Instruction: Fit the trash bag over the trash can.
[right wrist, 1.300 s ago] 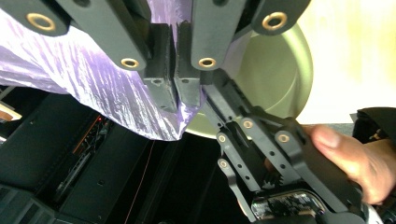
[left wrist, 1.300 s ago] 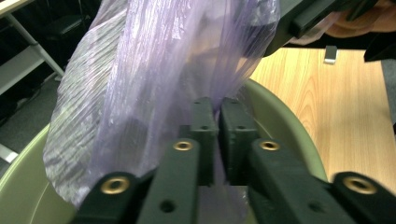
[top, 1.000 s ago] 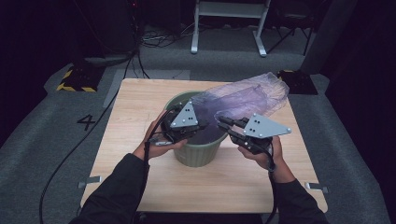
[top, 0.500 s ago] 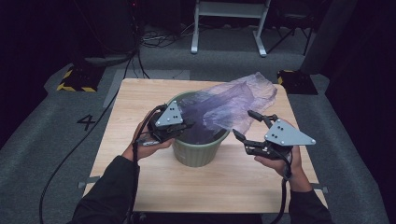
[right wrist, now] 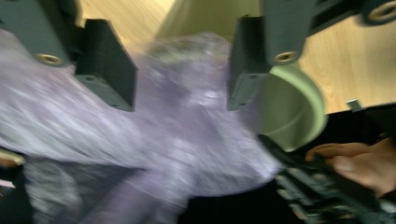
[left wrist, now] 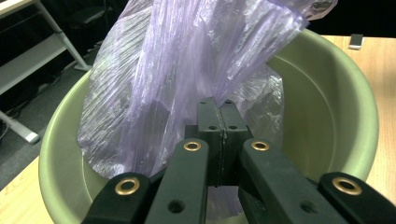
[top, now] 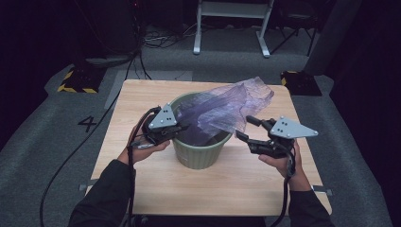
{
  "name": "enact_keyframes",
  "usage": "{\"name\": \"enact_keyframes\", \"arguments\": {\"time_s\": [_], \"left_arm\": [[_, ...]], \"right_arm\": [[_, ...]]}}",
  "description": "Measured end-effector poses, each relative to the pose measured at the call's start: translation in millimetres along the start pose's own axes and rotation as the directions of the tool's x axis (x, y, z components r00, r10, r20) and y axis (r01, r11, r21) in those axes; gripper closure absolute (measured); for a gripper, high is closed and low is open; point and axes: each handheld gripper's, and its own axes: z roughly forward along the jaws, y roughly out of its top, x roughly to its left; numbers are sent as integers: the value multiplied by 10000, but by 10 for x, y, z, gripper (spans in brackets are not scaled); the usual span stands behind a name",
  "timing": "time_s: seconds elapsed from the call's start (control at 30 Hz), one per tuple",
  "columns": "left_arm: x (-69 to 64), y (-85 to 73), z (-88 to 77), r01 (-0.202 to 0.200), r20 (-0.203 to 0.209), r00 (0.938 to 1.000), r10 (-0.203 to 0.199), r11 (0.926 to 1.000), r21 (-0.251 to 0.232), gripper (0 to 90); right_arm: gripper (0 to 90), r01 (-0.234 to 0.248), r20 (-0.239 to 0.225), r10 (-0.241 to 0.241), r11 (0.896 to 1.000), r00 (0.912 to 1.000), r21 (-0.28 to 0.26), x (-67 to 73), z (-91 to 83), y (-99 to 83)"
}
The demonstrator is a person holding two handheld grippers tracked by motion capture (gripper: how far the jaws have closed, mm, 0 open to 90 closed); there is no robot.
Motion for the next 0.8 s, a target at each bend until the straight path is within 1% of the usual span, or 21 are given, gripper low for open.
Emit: {"name": "enact_keyframes", "arguments": {"time_s": [0.03, 0.07, 0.1, 0.13, 0.17, 0.2, 0.23, 0.27, 0.3, 0.37, 0.43, 0.47, 0.53, 0.57, 0.6, 0.63, 0.67, 0.7, 0.73, 0.77, 0.8], "left_arm": [[1, -4, -2, 52, -64, 10000, -52, 10000, 3, 877], [1, -9, -5, 65, -62, 10000, -65, 10000, 0, 832], [0, -16, -13, 36, 56, 10000, -36, 9999, -94, 817], [-2, -19, -27, -51, 63, 10000, 52, 9999, -151, 786], [-11, -18, -36, 5, -94, 10000, -8, 9997, -237, 734], [-16, -15, -48, 34, -113, 9999, -37, 9995, -323, 673], [-30, -10, -70, 16, 31, 10000, -15, 9987, -509, 664], [-44, 0, -81, 18, 41, 10000, -16, 9982, -603, 620], [-58, 12, -87, 77, 87, 9999, -71, 9977, -673, 556], [-72, 41, -83, 201, 275, 9995, -183, 9976, -668, 393], [-89, 71, -81, 210, 207, 9996, -194, 9969, -757, 302], [-96, 87, -81, 212, 184, 9996, -197, 9964, -821, 266], [-104, 119, -76, 184, 86, 9998, -177, 9959, -884, 234], [-112, 137, -69, 135, 83, 9999, -128, 9961, -871, 235], [-127, 160, -54, 71, -18, 10000, -73, 9969, -784, 242], [-135, 172, -47, -19, -202, 9998, 6, 9977, -673, 275], [-144, 181, -37, -143, -364, 9993, 121, 9981, -596, 410], [-141, 181, -35, -184, -285, 9995, 168, 9982, -569, 494], [-136, 177, -34, -273, -195, 9995, 264, 9984, -497, 542], [-137, 167, -34, -316, -196, 9993, 308, 9984, -459, 645], [-133, 150, -40, -354, -122, 9993, 349, 9985, -422, 683]], "right_arm": [[613, 186, -93, -186, 9998, 9998, -25, 38, 15, 10], [670, 312, -254, -315, 9995, 9992, -90, 67, 25, 15], [734, 332, -352, -336, 9994, 9988, -124, 82, 32, 20], [791, 352, -408, -358, 9992, 9985, -168, 98, 41, 26], [828, 418, -355, -424, 9990, 9985, -187, 112, 52, 35], [853, 483, -383, -490, 9987, 9981, -190, 120, 63, 43], [868, 525, -404, -532, 9985, 9978, -180, 127, 73, 50], [883, 531, -392, -536, 9985, 9978, -154, 141, 91, 64], [889, 578, -431, -584, 9982, 9974, -147, 153, 108, 78], [898, 696, -557, -704, 9975, 9960, -153, 191, 141, 108], [900, 915, -767, -922, 9957, 9928, -134, 233, 171, 140], [900, 991, -828, -996, 9950, 9916, -102, 256, 184, 155], [900, 1101, -999, -1107, 9939, 9888, -108, 291, 202, 187], [900, 1142, -1048, -1149, 9934, 9878, -134, 305, 208, 199], [900, 1193, -1106, -1199, 9928, 9866, -123, 324, 218, 217], [900, 1242, -1223, -1247, 9922, 9846, -117, 349, 231, 240], [900, 1285, -1285, -1291, 9916, 9833, -129, 368, 239, 252], [900, 1360, -1351, -1366, 9906, 9814, -130, 401, 248, 268], [896, 1403, -1392, -1408, 9900, 9802, -131, 420, 252, 275], [887, 1451, -1439, -1456, 9893, 9788, -140, 443, 254, 282], [875, 1472, -1471, -1477, 9890, 9780, -142, 464, 252, 284]]}}
